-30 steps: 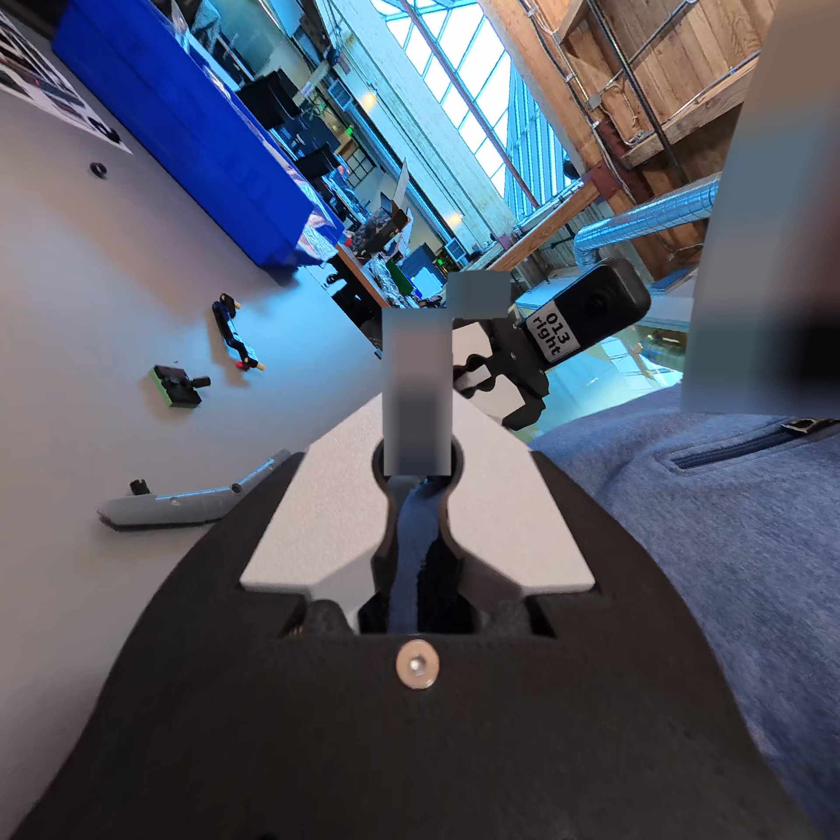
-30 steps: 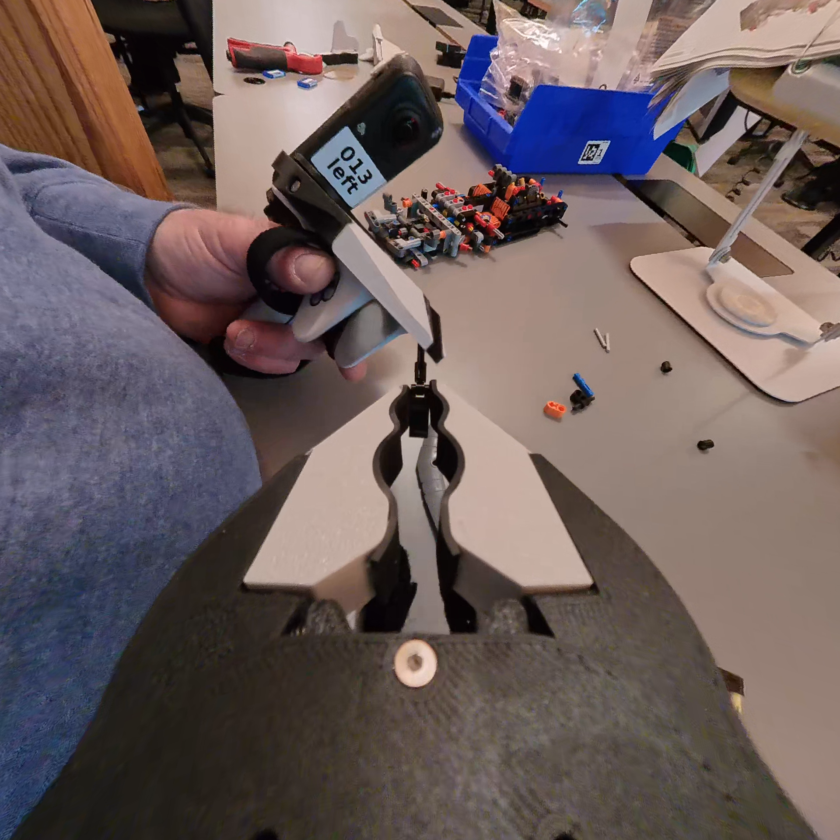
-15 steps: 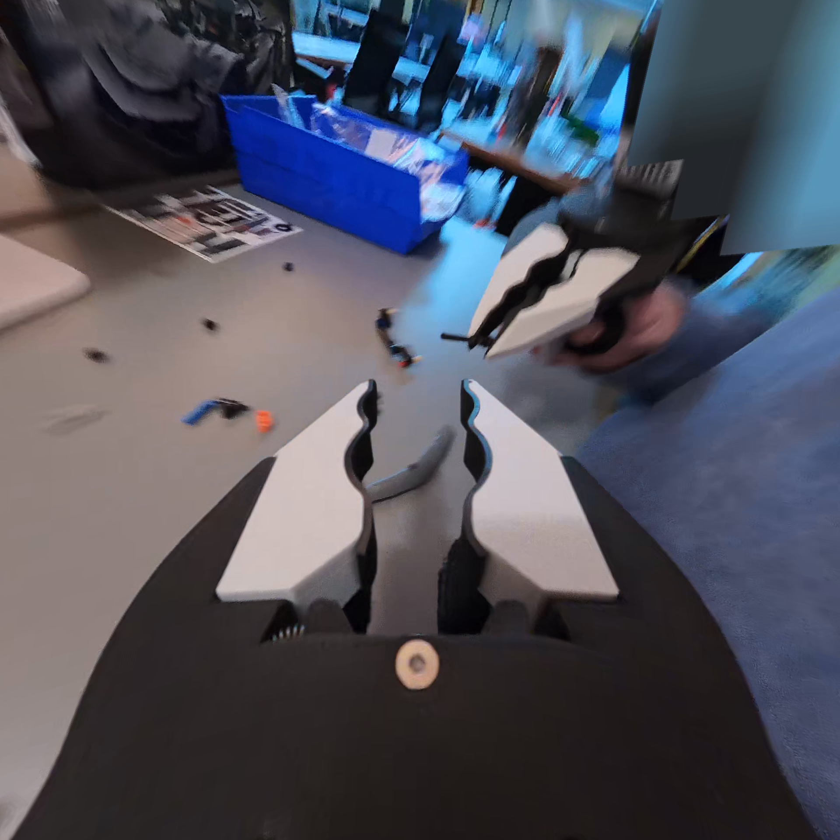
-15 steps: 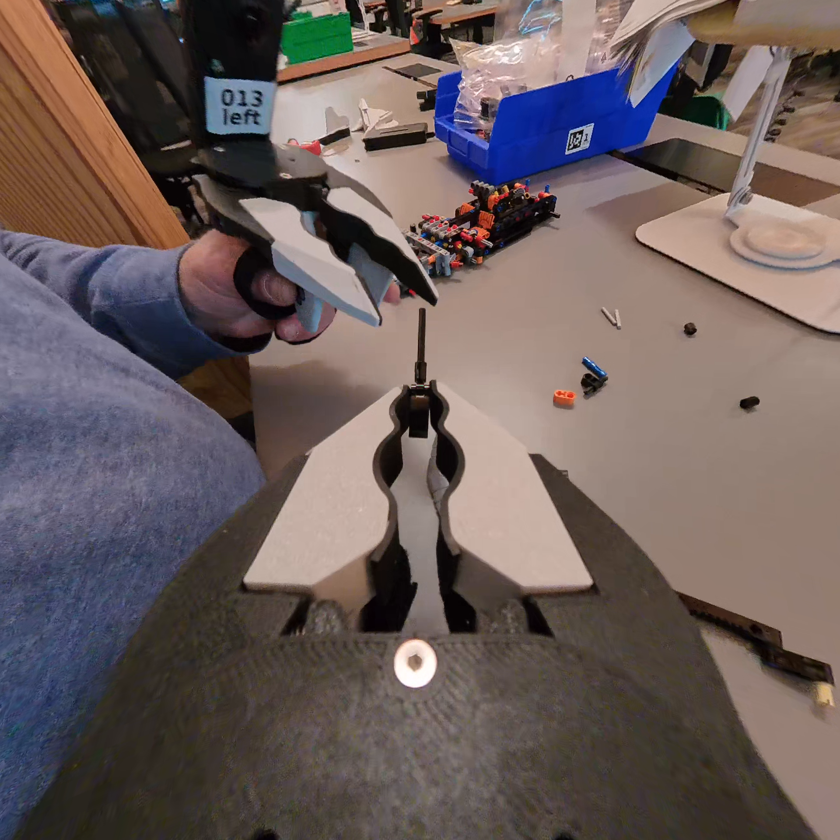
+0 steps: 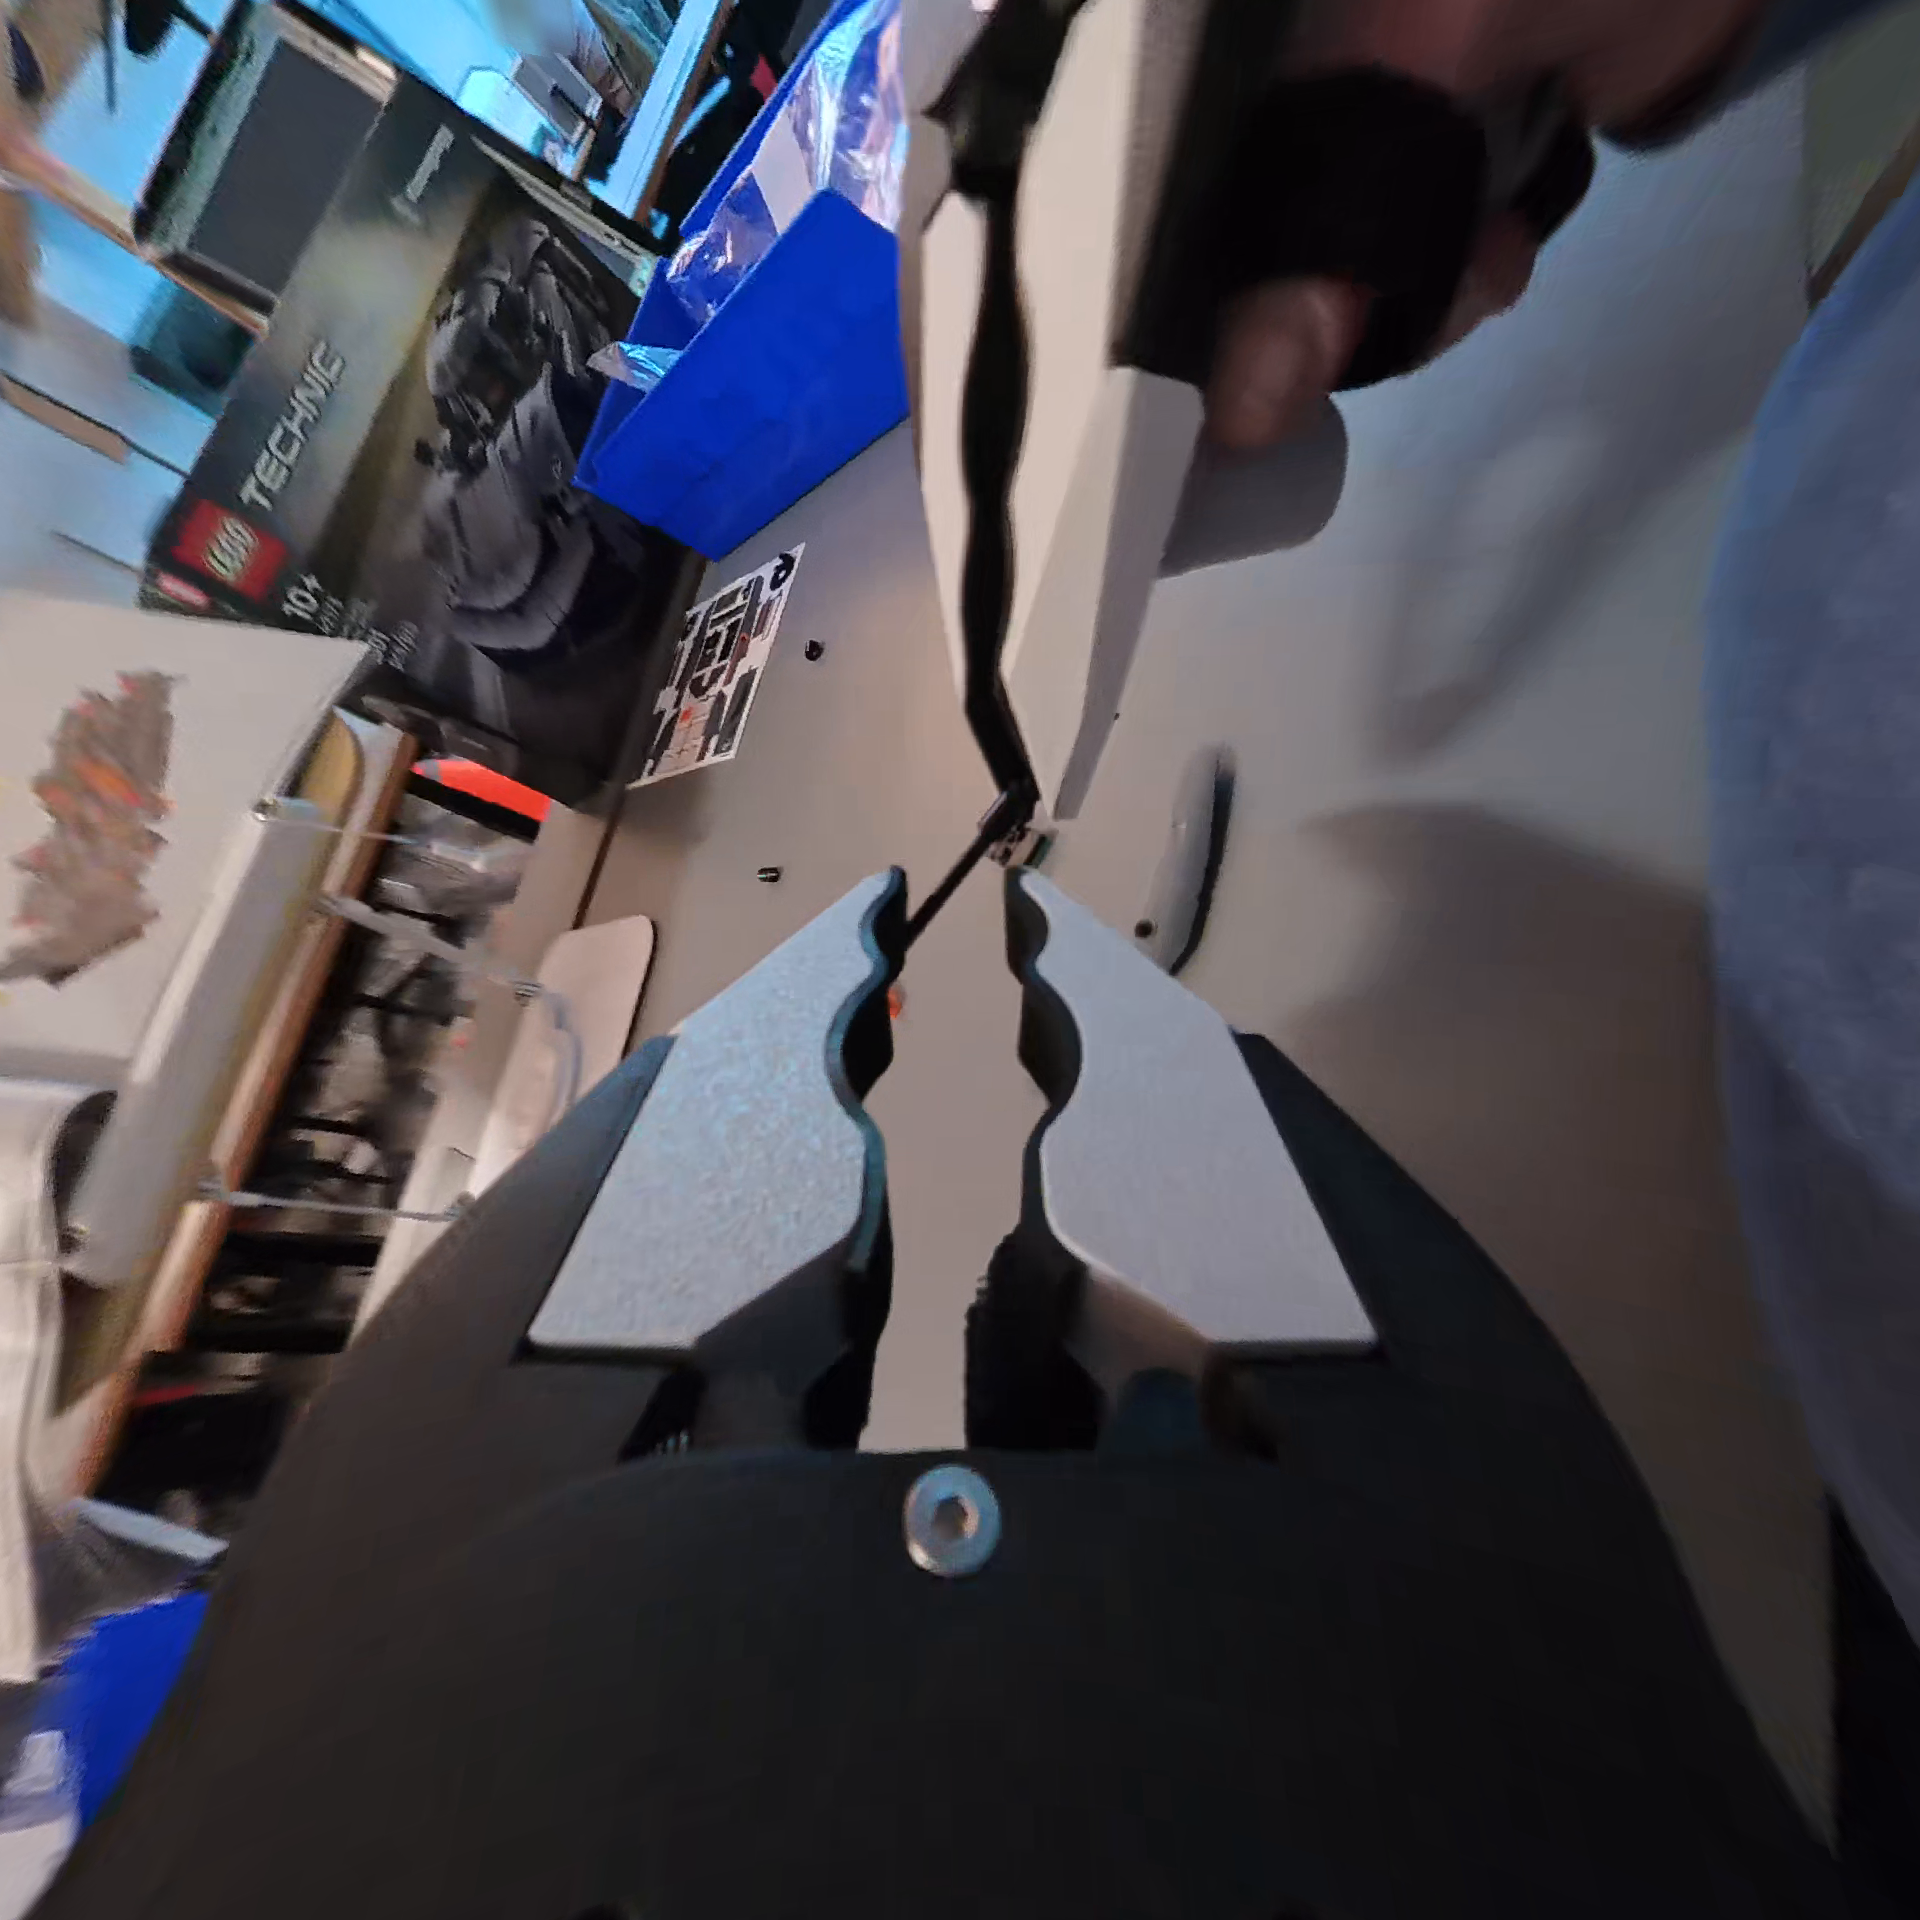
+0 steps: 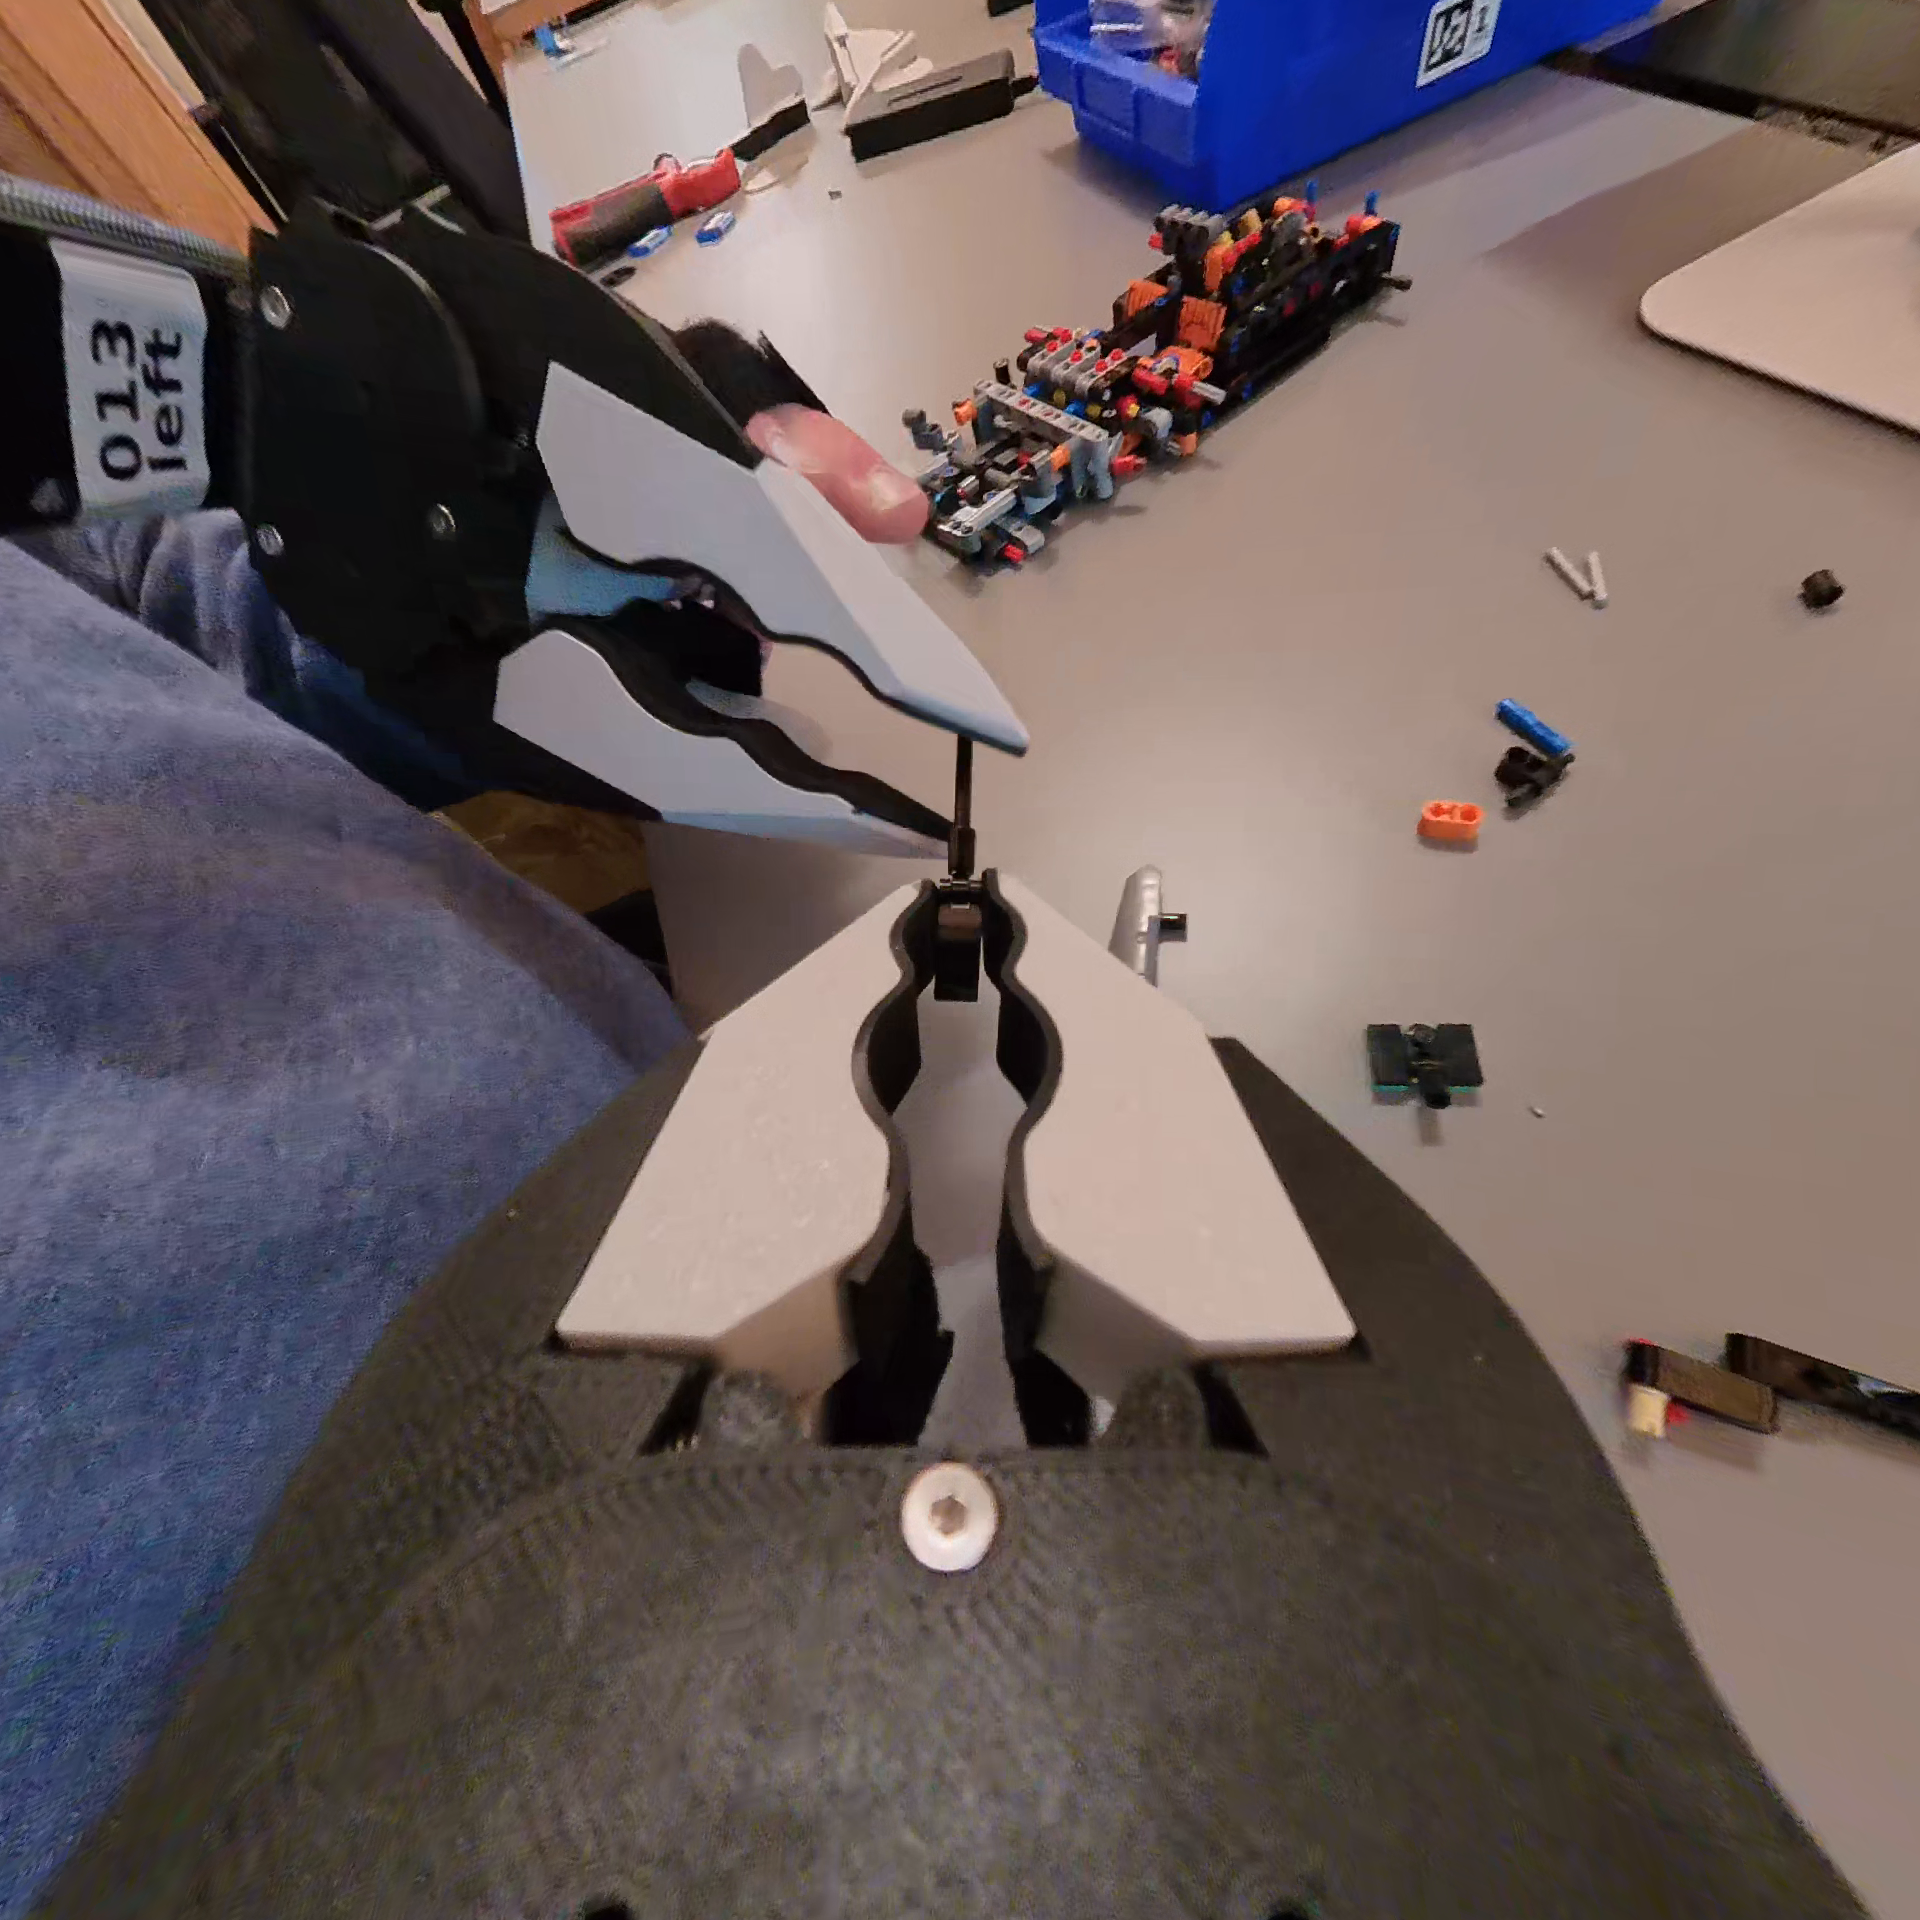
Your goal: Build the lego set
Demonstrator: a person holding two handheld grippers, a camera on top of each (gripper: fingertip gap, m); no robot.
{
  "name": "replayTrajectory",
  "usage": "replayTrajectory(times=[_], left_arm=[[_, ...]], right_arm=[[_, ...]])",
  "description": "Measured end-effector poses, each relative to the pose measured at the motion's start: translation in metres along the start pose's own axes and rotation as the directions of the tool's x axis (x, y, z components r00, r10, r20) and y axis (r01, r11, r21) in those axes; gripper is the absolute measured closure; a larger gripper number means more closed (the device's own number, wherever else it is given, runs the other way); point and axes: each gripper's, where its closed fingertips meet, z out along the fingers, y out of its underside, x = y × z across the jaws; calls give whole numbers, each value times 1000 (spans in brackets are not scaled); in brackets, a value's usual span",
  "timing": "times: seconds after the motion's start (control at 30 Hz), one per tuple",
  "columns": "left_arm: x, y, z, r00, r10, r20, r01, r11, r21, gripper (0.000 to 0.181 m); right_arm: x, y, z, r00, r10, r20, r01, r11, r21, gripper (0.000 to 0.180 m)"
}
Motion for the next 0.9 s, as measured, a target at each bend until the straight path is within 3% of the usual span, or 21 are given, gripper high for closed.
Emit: replayTrajectory(times=[0.23, 0.5, 0.63, 0.9], left_arm=[[13, 3, 3, 999, 14, -45, -14, 1000, 0, 181], [16, 2, 3, 996, -52, -70, 54, 998, 20, 181], [12, 5, 3, 992, -104, -71, 106, 994, 19, 181], [9, 7, 4, 991, -114, -74, 115, 993, 8, 181]], right_arm=[[-4, -4, -1, 999, 47, 15, -48, 998, 50, 174], [-5, -5, -2, 996, 83, 29, -85, 991, 99, 174], [-1, -12, -9, 995, 99, 18, -100, 982, 157, 153], [0, -9, -9, 997, 79, 0, -78, 988, 134, 152]])
